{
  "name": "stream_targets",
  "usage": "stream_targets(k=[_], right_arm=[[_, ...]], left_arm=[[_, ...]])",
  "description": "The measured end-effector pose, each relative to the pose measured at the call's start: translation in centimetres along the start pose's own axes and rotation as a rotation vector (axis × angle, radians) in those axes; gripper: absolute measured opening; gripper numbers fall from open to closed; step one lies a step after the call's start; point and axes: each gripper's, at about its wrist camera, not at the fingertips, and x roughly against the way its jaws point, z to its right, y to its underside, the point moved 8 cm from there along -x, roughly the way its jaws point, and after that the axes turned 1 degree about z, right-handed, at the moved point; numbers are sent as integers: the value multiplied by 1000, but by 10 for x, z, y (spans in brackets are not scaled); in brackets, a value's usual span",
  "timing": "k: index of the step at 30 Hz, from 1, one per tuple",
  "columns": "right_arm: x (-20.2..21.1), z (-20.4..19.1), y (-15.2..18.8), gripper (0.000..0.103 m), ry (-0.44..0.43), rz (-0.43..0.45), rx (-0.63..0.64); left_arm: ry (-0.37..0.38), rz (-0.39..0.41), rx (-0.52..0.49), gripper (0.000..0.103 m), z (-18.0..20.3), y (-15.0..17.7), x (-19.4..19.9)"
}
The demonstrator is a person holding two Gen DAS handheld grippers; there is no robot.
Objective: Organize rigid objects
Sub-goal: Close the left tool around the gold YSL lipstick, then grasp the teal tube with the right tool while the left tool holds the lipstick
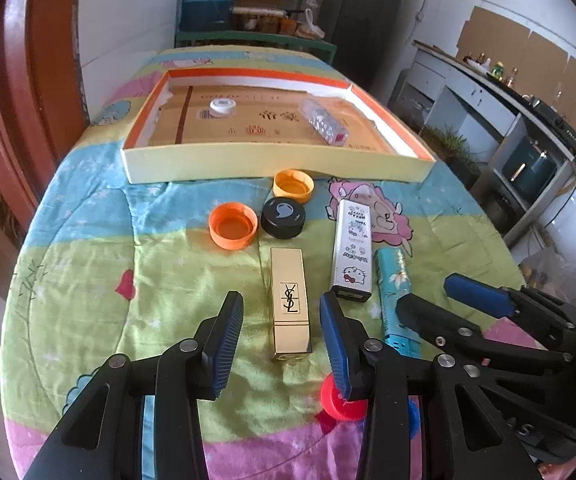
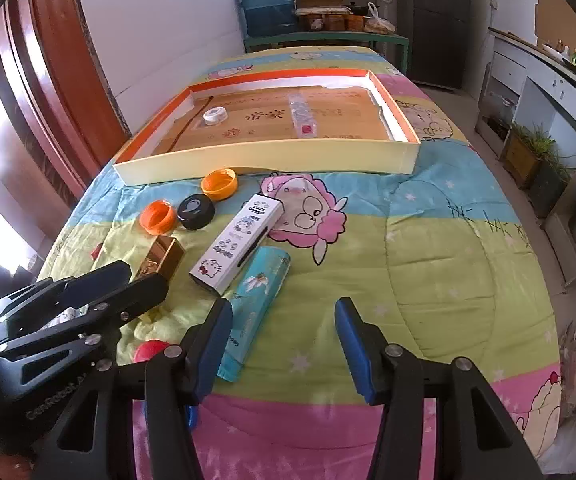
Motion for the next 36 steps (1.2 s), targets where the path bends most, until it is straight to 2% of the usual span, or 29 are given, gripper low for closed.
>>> stream_targets(k=[3,4,5,8,15,27,31,32,35,36], right_arm=[[0,1,0,53,-5,0,-5],[-1,1,-1,53,-5,1,-5],[-1,1,-1,53,-6,1,-5],[-2,0,-1,53,-11,-1,-7],[-9,-9,1,53,-29,-25,-2],[-14,-14,-1,52,112,-2,131],[-15,-11,-2,52,111,-5,123],[-15,-11,-2,48,107,-3,125],[-16,-12,-3,24,66,-3,106],[-15,-11,-4,23,76,0,108]], left_arm=[[-13,10,-3,41,0,-1,-4],[-11,12,0,37,-1,-2,-5],[-13,18,4,27,-2,-3,-6],[-1,27,22,18,-6,-3,-6],[-5,54,55,18,-18,-2,2],[5,61,101,18,-32,-1,10],[10,58,104,18,-32,0,9],[11,57,104,18,-32,0,9],[14,56,104,18,-31,0,9],[14,57,104,18,-31,0,9]])
